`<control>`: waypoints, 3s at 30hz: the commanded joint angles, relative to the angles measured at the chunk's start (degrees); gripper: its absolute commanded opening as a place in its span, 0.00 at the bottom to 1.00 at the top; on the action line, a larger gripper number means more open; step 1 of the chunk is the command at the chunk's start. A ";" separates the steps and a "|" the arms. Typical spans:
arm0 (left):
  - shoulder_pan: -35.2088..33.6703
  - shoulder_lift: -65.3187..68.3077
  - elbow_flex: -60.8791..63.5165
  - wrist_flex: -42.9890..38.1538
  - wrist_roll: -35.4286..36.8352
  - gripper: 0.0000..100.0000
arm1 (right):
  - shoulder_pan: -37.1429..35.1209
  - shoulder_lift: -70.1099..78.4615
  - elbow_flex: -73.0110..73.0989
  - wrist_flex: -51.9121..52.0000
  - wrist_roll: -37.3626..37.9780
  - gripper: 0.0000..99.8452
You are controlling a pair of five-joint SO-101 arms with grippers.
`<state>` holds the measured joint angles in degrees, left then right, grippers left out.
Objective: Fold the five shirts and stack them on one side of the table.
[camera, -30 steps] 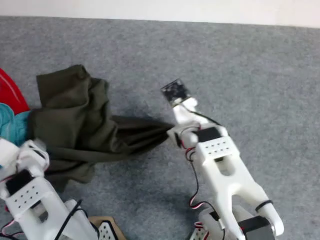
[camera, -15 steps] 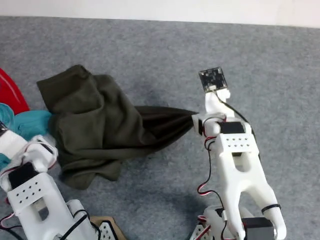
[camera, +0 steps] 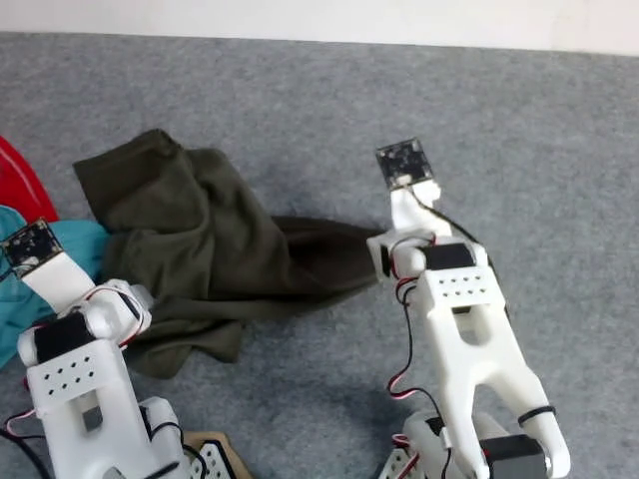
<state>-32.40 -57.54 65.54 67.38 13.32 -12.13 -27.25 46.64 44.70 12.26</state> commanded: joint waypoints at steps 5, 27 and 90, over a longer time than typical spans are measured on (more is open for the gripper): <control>1.19 -1.27 -4.62 10.29 -10.29 0.25 | -1.54 -14.29 -1.98 6.90 -0.53 0.30; -1.89 -1.19 11.38 1.58 -22.68 0.24 | -4.09 -9.89 3.03 2.59 -0.53 0.21; -6.64 -1.27 1.27 -10.55 -5.01 0.25 | -7.16 -7.87 3.82 1.01 -0.53 0.21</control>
<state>-38.29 -57.89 72.13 49.19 8.13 -18.73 -35.25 50.68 46.73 12.26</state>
